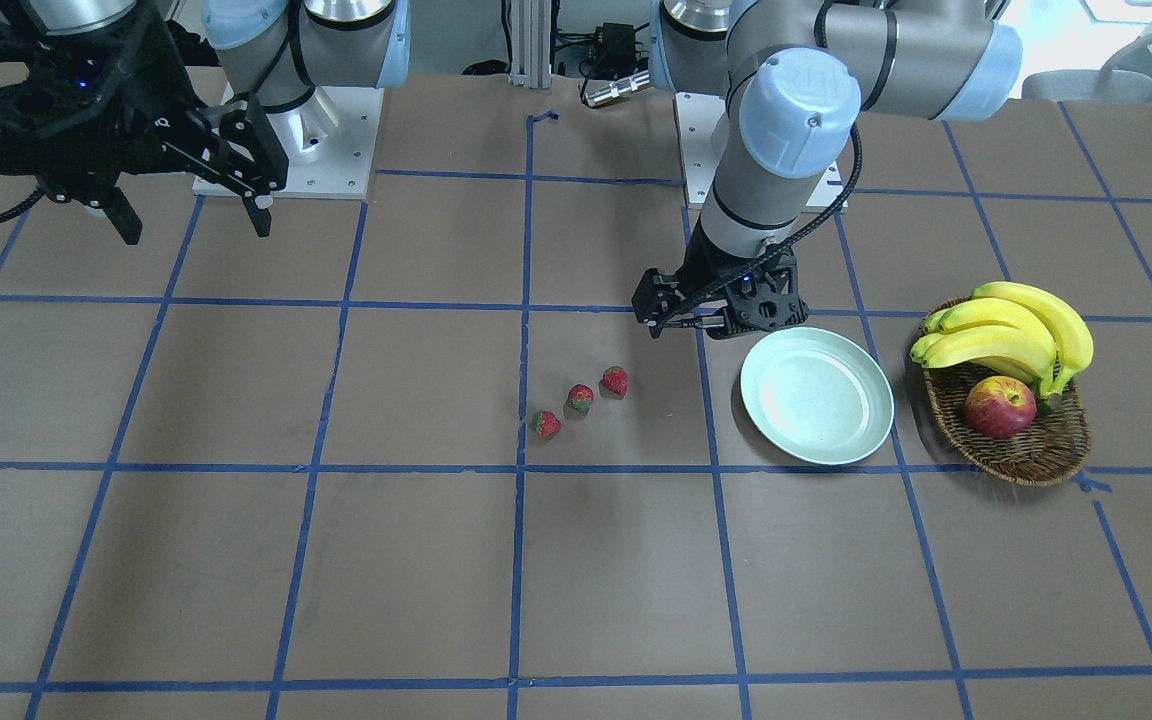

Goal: Collect all strawberries into plate
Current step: 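Raise the right arm to rest while the left gripper reaches toward the strawberries, then grasp the strawberry nearest the plate with the left gripper and lift, then lower the strawberry onto the plate and open the left gripper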

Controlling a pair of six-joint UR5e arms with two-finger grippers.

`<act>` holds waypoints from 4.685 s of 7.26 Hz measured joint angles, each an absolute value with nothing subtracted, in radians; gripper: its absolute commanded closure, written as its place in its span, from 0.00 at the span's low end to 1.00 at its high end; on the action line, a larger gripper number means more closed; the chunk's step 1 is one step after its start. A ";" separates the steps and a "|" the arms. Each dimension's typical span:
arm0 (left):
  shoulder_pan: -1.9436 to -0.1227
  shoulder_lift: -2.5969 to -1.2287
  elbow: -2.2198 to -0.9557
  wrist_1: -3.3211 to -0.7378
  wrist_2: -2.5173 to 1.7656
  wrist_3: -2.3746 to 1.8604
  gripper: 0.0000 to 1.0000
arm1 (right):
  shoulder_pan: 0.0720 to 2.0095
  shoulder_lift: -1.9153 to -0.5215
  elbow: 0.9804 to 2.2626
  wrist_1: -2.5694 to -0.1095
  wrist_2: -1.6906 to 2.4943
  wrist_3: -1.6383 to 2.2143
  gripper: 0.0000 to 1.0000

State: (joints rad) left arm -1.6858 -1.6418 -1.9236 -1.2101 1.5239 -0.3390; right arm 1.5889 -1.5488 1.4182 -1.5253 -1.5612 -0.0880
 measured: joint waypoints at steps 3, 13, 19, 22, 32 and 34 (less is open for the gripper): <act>-1.718 -1.718 -2.020 -1.082 1.455 -0.358 0.00 | 1.593 -1.550 1.437 -1.600 -1.560 -0.088 0.00; -1.740 -1.868 -2.095 -0.865 1.373 -0.345 1.00 | 1.592 -1.551 1.437 -1.650 -1.565 -0.074 0.00; -1.642 -1.797 -1.922 -1.100 1.583 -0.222 1.00 | 1.592 -1.551 1.439 -1.652 -1.565 -0.074 0.00; -1.445 -1.788 -1.897 -1.217 1.725 0.034 1.00 | 1.592 -1.551 1.439 -1.652 -1.566 -0.074 0.00; -1.325 -1.803 -1.913 -1.209 1.605 0.159 0.00 | 1.592 -1.551 1.439 -1.653 -1.563 -0.072 0.00; -1.415 -1.787 -1.889 -1.206 1.512 0.045 0.00 | 1.592 -1.551 1.439 -1.665 -1.564 -0.071 0.00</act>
